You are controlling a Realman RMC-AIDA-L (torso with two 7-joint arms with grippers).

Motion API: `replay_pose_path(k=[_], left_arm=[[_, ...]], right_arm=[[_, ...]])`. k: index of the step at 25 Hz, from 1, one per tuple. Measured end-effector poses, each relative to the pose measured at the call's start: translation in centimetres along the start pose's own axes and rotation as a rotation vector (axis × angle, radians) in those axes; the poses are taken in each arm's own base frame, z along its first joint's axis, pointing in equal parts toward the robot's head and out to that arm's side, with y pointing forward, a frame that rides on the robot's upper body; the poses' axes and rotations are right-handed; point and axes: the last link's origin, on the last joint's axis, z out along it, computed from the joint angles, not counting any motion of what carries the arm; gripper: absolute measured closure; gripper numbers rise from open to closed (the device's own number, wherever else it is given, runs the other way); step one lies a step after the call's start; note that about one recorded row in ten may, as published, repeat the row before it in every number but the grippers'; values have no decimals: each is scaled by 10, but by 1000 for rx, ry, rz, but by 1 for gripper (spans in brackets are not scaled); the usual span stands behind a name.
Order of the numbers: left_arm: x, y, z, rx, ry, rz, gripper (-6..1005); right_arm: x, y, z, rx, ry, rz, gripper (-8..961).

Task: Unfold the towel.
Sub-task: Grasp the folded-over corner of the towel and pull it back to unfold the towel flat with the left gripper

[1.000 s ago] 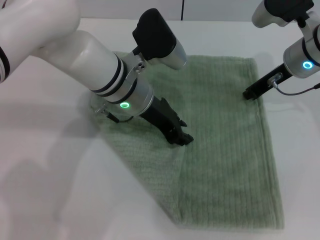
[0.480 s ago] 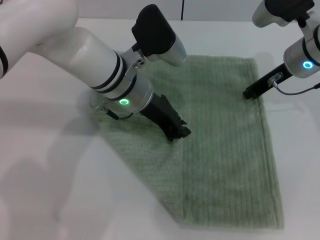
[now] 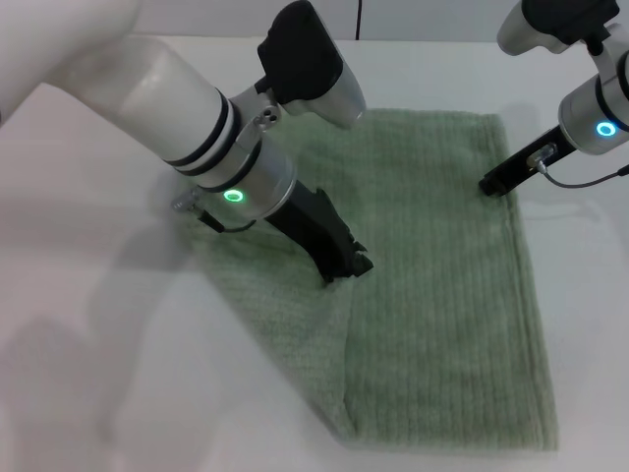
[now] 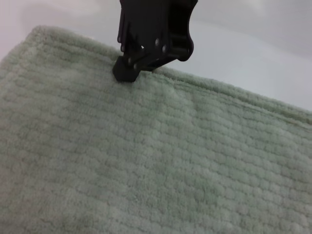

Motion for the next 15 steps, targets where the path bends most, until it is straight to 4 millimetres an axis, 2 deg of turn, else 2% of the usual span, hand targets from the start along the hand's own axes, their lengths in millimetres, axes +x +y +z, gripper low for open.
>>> replay_pose_path(k=[9,15], left_arm=[[-4,-1,-24,-11,6,-4,892],[-6,-2,-33,-11,7,-6,892]], right_arm=[[0,0,0,1,-1,0,955],[-1,0,0,2,-1,-4,955]])
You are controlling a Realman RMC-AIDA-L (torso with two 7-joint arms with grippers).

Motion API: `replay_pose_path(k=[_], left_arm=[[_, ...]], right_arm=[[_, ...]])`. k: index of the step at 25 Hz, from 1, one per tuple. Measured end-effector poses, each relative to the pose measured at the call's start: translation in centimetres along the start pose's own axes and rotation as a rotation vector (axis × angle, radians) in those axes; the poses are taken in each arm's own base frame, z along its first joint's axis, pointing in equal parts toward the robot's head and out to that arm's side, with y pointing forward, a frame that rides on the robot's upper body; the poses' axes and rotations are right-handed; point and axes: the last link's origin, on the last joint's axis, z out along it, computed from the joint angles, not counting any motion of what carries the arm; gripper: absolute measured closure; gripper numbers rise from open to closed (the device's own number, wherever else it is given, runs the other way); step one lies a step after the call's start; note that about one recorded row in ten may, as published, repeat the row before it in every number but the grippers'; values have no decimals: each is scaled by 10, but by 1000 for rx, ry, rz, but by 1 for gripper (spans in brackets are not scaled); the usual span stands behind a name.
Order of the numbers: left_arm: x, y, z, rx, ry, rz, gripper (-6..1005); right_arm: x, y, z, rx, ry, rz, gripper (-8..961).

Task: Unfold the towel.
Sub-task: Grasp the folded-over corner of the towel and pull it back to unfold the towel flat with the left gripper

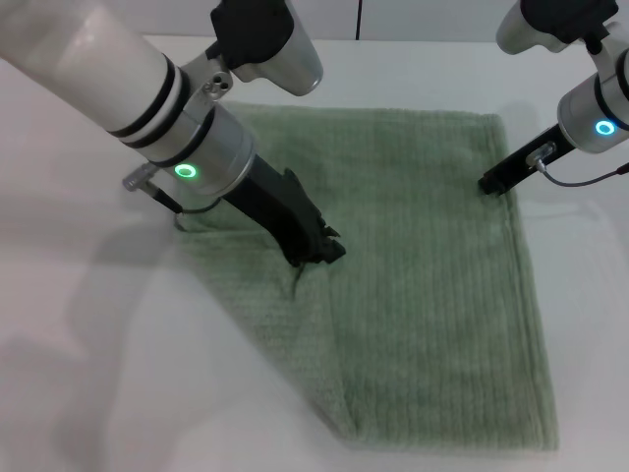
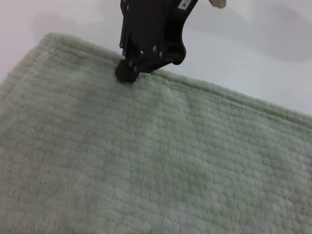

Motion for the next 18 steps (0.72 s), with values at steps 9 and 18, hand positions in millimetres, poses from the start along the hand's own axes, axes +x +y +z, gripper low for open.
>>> replay_pose_path(k=[9,18], left_arm=[[-7,2,-19,5,-65,26,890],[-10,5,-26,10,-105,43,887]], right_arm=[[0,0,0,-1,1,0,954],[0,0,0,-1,2,1,954]])
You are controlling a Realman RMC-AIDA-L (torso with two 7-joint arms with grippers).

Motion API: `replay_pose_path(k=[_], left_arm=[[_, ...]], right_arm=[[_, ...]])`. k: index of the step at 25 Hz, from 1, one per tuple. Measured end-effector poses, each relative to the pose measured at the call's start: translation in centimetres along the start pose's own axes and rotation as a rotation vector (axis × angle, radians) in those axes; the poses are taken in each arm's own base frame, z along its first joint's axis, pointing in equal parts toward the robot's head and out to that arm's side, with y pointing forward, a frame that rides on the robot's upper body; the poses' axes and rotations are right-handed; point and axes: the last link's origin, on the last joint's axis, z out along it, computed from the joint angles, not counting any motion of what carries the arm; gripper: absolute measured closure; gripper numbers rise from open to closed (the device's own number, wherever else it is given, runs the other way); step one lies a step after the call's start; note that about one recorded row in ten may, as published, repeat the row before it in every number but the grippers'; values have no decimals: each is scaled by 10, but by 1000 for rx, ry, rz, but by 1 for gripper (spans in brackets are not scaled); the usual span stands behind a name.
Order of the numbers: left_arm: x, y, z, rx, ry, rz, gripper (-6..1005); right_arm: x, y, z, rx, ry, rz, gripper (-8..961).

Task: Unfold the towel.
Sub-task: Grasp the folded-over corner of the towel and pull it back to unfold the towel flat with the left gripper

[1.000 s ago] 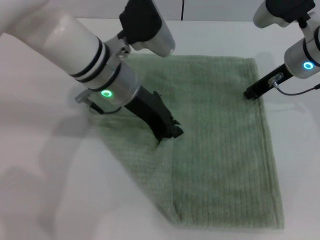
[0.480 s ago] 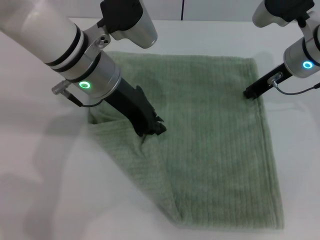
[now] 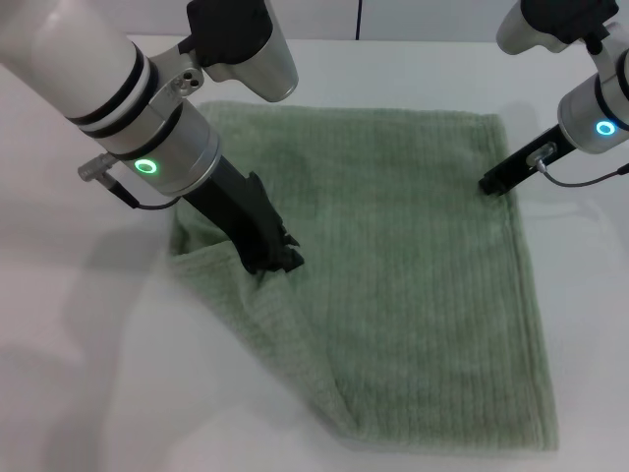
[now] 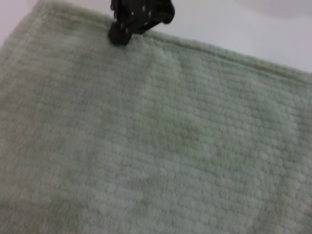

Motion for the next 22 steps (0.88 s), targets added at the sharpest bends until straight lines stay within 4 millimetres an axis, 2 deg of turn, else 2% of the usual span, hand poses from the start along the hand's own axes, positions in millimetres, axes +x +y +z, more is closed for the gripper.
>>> replay_pose_path(k=[8,12,22], left_arm=[[-3,4,-9,13,-42,8,885],[-3,12,-18,14,-43,28,884],[-9,21,-21,-8,-64,16,881]], right_arm=[[-1,0,0,1,0,-2,954],[0,0,0,1,0,-2,954],[0,0,0,2,0,-1,954]])
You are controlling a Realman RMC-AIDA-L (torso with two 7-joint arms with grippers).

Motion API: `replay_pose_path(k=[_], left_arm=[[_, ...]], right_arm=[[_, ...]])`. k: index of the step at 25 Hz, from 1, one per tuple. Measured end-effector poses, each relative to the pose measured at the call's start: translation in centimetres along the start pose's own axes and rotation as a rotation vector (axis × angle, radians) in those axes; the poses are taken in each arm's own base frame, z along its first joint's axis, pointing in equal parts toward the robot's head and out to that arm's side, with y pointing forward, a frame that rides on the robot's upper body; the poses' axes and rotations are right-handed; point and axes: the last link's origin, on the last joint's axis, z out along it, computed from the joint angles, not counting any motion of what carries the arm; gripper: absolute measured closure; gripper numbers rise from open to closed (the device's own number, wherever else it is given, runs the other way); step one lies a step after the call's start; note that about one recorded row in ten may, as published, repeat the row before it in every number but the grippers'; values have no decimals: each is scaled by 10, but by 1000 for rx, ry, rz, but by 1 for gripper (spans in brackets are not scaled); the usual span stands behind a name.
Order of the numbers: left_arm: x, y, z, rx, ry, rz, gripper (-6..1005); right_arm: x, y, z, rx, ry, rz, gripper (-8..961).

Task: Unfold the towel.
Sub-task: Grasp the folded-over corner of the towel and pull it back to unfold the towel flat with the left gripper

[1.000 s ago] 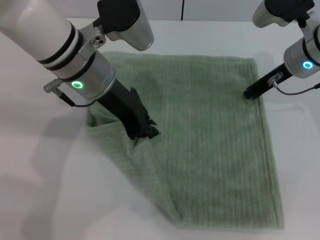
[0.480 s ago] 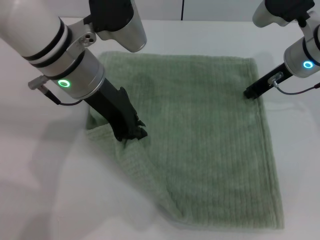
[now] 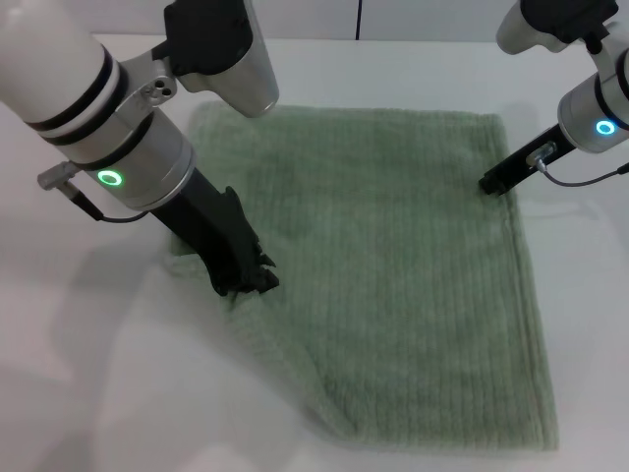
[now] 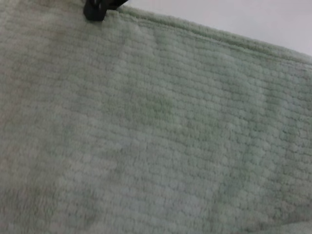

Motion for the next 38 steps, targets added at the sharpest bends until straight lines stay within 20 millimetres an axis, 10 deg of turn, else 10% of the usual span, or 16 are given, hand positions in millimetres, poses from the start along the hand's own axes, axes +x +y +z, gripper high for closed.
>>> replay_pose_path(k=[38], left_arm=[[-21,16,12,-61,-238,-57,871]], right_arm=[[-3,2,0,0,0,-7,954]])
